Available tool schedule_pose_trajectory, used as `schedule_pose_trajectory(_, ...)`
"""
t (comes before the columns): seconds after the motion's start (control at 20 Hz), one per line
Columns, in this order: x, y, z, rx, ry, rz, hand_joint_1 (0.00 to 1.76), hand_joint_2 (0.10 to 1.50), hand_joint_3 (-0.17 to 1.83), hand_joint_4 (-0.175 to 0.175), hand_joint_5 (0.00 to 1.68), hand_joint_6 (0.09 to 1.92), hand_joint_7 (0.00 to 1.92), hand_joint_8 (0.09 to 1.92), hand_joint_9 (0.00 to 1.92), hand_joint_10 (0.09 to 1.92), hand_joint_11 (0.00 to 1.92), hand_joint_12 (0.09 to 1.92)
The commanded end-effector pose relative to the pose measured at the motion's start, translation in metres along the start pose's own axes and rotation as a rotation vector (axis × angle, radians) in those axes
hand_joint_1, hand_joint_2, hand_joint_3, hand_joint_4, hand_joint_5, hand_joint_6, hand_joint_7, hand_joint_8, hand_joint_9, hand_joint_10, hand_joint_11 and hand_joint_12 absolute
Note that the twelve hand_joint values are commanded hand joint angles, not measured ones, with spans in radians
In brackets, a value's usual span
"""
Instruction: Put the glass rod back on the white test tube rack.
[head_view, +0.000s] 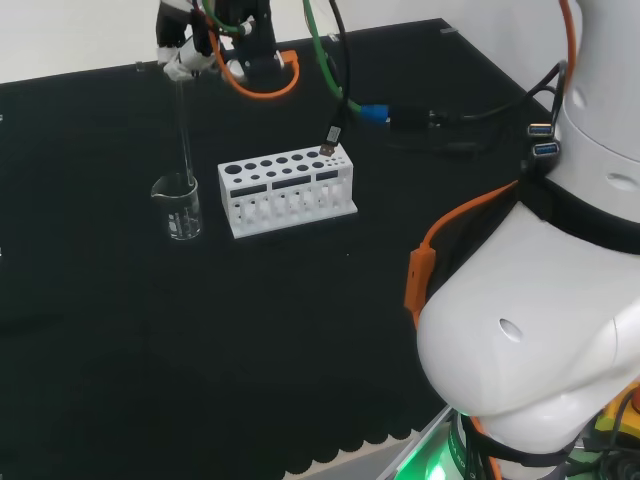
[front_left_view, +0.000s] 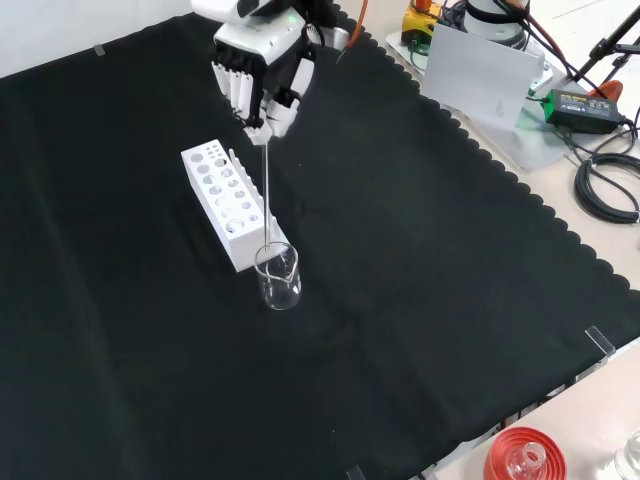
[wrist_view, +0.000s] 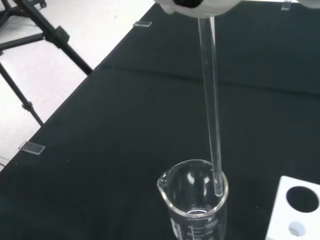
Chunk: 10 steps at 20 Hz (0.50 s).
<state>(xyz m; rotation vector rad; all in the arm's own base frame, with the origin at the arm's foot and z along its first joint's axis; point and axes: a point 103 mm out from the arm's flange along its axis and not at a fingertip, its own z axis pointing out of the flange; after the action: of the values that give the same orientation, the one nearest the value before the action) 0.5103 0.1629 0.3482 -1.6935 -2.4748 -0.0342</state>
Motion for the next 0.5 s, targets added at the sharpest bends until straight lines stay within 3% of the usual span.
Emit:
schedule_pose_trajectory(0.05, -0.01, -0.015, -0.036, -0.041, 0.007, 0.022, 1.3, 1.06, 0.0, -0.175, 1.05, 0.6, 1.17, 1.0, 1.66, 0.63, 1.51, 0.86)
schedule_pose_trajectory(0.5, -0.036, -0.029, -0.06, -0.071, -0.008, 0.07, 1.3, 1.06, 0.0, -0.175, 1.05, 0.6, 1.17, 1.0, 1.66, 0.63, 1.51, 0.86)
